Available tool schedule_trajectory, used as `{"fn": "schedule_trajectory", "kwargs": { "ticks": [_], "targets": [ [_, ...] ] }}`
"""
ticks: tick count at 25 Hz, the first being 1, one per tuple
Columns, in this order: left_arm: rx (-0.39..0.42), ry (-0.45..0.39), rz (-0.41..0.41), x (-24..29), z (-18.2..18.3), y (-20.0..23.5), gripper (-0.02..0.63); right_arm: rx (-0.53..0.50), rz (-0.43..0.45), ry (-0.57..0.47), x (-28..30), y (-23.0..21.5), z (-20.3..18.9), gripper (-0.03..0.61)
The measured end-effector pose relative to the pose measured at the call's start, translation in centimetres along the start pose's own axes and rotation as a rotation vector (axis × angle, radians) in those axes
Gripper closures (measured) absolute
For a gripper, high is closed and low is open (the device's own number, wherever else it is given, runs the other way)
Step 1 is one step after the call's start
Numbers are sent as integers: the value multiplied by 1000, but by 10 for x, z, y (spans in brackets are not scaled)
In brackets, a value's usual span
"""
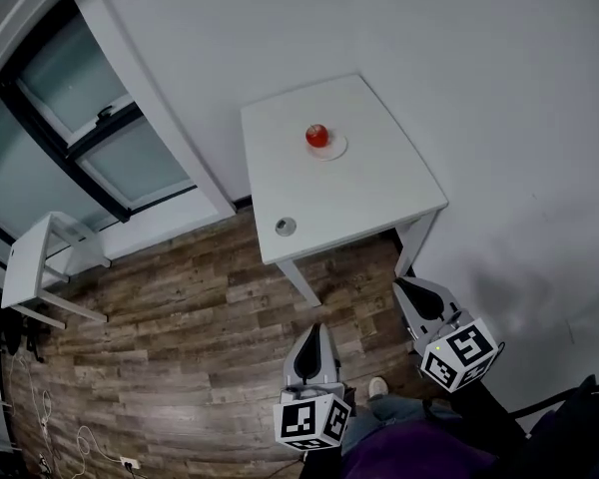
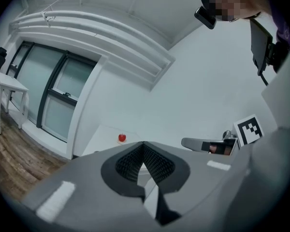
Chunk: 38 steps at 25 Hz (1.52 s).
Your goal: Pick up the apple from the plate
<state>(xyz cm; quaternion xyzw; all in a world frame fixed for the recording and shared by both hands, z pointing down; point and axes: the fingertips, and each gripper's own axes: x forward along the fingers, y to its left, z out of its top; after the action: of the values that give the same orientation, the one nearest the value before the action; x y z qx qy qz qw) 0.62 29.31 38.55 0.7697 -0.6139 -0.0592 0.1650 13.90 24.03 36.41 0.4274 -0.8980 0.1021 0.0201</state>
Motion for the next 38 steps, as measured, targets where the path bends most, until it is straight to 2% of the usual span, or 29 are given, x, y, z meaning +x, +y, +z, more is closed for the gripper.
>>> {"fn": "schedule_trajectory", "kwargs": {
  "ticks": [4,9,14,18,24,30,34,38],
  "targets": [
    [-2,-12,18,22,14,3,607,12,-11,-4,13,-21,14,566],
    [-12,-6,33,46,10,20,607,18,-30,19,39,-39,4,566],
    [4,-13,26,84,18,44,607,22,-55,-13,77,-57,10,566],
    [44,-32,14,127,45,71,607,25,-85,-43,121,-73,26,566],
    [51,-102,-7,180,92,106,607,-10,-113,-40,194,-89,46,566],
    [49,-28,-56,232,89,139,607,2,-140,8,251,-106,39,566],
    [39,-30,-45,255,93,153,607,32,-109,38,276,-111,36,566],
    [29,-13,-67,278,94,155,607,23,-115,67,293,-126,39,566]
  ]
}}
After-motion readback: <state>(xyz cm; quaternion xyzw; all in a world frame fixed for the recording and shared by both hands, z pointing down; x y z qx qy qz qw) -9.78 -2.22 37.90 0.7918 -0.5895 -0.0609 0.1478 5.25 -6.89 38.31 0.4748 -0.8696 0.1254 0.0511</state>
